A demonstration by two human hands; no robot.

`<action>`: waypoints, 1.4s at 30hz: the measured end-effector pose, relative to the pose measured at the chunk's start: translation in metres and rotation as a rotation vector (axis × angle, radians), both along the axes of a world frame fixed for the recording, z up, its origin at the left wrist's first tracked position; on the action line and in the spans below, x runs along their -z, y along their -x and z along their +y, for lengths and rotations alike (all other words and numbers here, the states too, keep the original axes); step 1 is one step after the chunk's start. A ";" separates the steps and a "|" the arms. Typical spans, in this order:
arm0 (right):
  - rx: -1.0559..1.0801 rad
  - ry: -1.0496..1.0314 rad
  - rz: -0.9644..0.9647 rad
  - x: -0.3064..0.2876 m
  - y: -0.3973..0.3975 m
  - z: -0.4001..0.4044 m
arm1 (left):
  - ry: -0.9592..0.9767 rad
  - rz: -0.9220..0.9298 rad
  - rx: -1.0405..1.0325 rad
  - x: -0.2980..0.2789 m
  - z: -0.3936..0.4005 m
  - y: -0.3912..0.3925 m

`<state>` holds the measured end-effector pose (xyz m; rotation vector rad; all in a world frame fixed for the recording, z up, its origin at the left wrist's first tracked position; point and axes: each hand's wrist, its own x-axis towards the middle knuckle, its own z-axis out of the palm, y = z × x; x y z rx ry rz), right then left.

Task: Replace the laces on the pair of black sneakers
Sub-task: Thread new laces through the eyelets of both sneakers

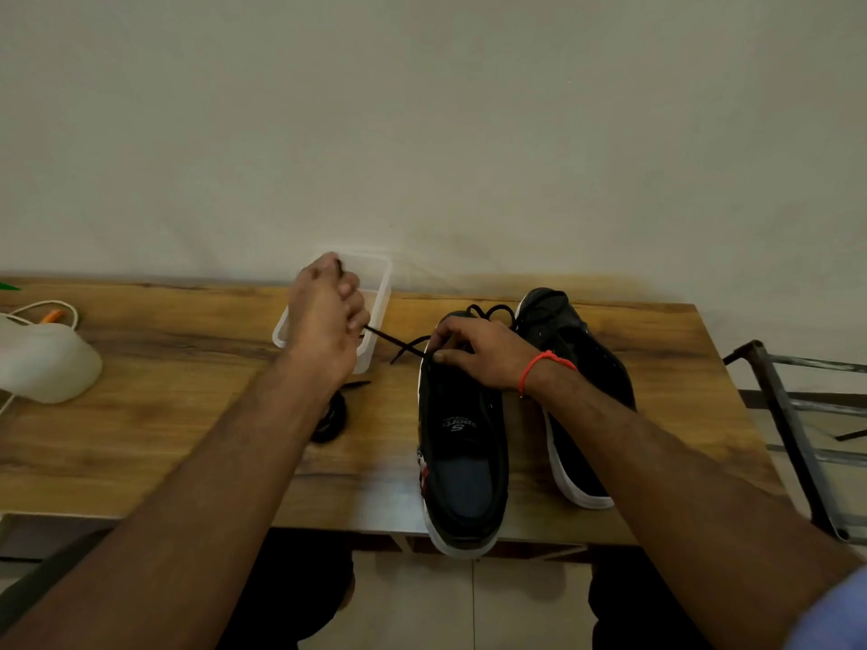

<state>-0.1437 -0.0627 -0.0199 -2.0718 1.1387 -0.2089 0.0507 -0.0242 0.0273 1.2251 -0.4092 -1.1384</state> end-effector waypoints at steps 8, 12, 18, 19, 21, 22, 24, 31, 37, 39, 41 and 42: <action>-0.053 0.020 0.026 -0.001 0.000 0.004 | -0.378 -1.516 0.873 0.023 0.017 0.023; -0.102 0.057 0.075 -0.003 0.001 0.005 | -0.240 -1.168 0.481 0.017 0.013 0.021; -0.104 0.068 0.107 -0.005 0.002 0.004 | 0.149 -0.181 -0.354 -0.013 0.004 0.009; -0.102 0.067 0.114 -0.005 0.002 0.004 | 0.151 -0.099 -0.355 -0.016 0.005 0.002; -0.096 0.059 0.108 -0.005 0.001 0.004 | -0.018 -0.104 -0.178 -0.016 0.005 -0.006; -0.094 0.059 0.101 -0.005 0.001 0.004 | -0.163 -0.274 -0.021 -0.013 0.005 -0.006; -0.095 0.066 0.099 -0.006 0.001 0.005 | -0.338 -0.851 0.284 0.002 0.007 0.003; -0.099 0.088 0.098 -0.002 0.004 0.004 | -0.402 -1.334 0.852 0.032 0.010 0.024; -0.090 0.076 0.129 -0.002 0.002 0.004 | -0.303 -1.104 0.675 0.010 0.015 0.025; -0.077 0.103 0.163 -0.001 0.002 0.003 | -0.136 -0.931 0.241 0.004 0.015 0.031; -0.066 0.177 0.220 -0.002 0.003 0.003 | 0.158 -0.663 -0.146 -0.008 0.013 0.031; -0.060 0.209 0.231 -0.002 0.004 0.003 | 0.298 -0.570 -0.254 -0.014 0.013 0.030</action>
